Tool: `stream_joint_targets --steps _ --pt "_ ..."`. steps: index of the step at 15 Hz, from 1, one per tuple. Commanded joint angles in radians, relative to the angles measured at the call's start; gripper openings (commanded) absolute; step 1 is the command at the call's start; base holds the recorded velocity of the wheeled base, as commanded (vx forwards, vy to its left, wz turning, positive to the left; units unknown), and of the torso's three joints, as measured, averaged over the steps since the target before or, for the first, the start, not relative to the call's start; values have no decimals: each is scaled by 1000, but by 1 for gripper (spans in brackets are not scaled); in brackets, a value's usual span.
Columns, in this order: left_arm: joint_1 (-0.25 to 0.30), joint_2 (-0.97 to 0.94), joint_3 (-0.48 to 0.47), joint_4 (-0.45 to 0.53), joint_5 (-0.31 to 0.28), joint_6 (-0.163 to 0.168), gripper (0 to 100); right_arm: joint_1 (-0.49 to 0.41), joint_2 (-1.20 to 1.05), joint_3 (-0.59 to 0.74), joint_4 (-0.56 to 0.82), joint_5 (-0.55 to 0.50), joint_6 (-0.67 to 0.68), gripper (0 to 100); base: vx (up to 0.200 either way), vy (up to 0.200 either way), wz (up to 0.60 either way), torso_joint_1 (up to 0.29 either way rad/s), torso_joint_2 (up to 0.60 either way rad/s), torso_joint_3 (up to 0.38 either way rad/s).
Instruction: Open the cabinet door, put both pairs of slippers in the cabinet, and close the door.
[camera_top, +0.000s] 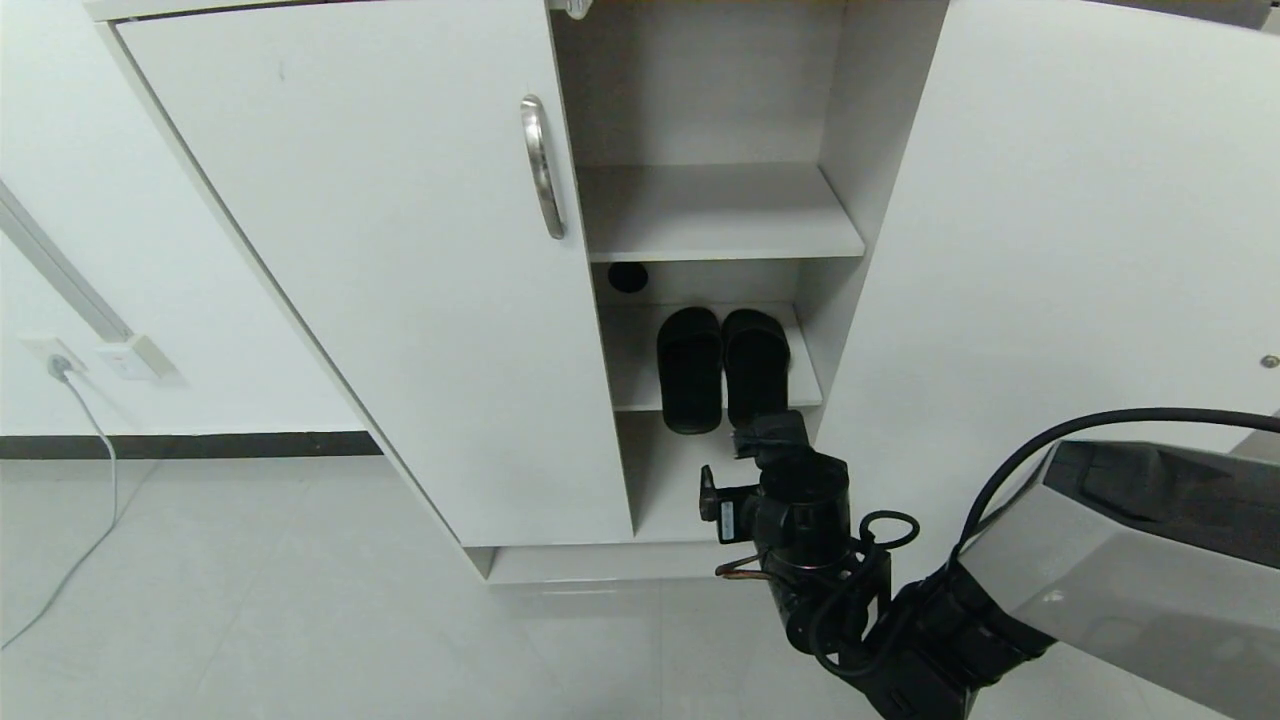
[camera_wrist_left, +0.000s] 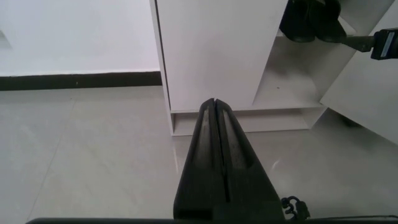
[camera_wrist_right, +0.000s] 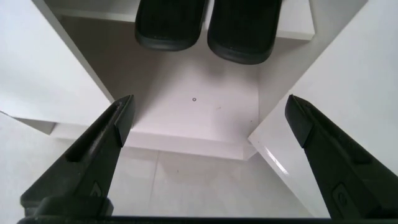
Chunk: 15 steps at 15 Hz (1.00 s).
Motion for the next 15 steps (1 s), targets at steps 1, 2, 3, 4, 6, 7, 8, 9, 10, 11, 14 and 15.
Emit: stream_joint_targets --steps 1,2,3,4,6,7,8,9,10,11,14,15 --pt "1 2 0 0 0 0 0 3 -5 6 1 2 -1 100 0 0 0 0 0 0" --pt "1 2 0 0 0 0 0 2 -3 6 1 2 -1 100 0 0 0 0 0 0" --pt "1 2 0 0 0 0 0 2 -3 6 3 2 -1 100 0 0 0 0 0 0" --pt "1 2 0 0 0 1 0 2 -3 6 3 2 -1 100 0 0 0 0 0 0" --pt "1 2 0 0 0 1 0 2 3 6 3 2 -1 100 0 0 0 0 0 0" --pt "1 2 0 0 0 1 0 3 3 6 3 2 -2 100 0 0 0 0 0 0" --pt "1 2 0 0 -1 1 0 3 4 8 3 2 -2 100 0 0 0 2 -2 159" --pt "1 2 0 0 -1 1 0 3 4 8 3 2 -2 100 0 0 0 2 7 178" --pt "1 2 0 0 -1 1 0 3 4 8 3 2 -2 100 0 0 0 -2 -2 188" --pt "1 2 0 0 -1 1 0 3 4 8 3 0 -2 100 0 0 0 2 7 193" --pt "1 2 0 0 -1 1 0 3 4 12 1 2 -2 100 0 0 0 1 1 201" --pt "1 2 0 0 0 1 0 3 3 15 0 2 -2 100 0 0 0 7 -2 198"
